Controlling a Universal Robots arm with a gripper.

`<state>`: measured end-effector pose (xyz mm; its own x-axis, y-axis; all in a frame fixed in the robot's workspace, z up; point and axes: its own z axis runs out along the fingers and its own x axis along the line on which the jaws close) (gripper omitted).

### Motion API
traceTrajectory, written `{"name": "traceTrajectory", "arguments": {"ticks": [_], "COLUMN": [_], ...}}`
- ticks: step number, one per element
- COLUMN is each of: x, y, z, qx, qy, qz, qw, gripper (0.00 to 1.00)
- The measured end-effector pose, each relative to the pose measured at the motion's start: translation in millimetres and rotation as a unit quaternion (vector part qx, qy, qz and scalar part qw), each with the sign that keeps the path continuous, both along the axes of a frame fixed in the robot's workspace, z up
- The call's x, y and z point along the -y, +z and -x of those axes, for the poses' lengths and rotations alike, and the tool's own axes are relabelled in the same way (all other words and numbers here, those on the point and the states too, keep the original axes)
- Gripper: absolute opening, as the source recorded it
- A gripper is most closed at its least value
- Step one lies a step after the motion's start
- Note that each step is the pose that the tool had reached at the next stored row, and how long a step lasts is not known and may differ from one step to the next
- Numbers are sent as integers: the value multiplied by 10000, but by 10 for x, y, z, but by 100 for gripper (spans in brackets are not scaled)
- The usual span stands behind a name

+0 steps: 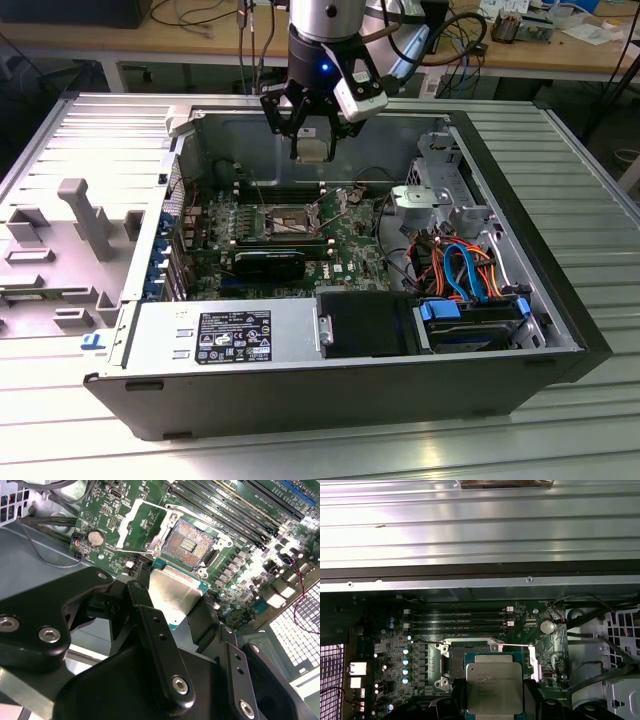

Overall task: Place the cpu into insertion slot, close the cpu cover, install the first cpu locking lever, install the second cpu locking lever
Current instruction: 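Place the cpu into insertion slot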

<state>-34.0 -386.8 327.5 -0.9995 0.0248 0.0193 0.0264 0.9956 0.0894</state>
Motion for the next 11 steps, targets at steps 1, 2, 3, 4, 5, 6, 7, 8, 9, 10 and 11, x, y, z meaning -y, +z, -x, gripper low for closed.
{"name": "traceTrajectory", "arguments": {"ticks": [1, 2, 3, 4, 5, 6, 7, 8, 9, 10, 11], "x": [2, 3, 5, 8, 10, 12, 15, 17, 19, 21, 23], "y": [-2, -5, -7, -12, -14, -16, -21, -26, -27, -29, -33], "z": [0, 0, 0, 0, 0, 0, 0, 0, 0, 0, 0], "qx": [0, 0, 0, 0, 0, 0, 0, 0, 0, 0, 0], "qy": [0, 0, 0, 0, 0, 0, 0, 0, 0, 0, 0], "qz": [0, 0, 0, 0, 0, 0, 0, 0, 0, 0, 0], "qw": [10000, 10000, 10000, 10000, 10000, 10000, 10000, 10000, 10000, 10000, 10000], "gripper": [55, 55, 55, 55, 55, 55, 55, 55, 55, 55, 55]}}
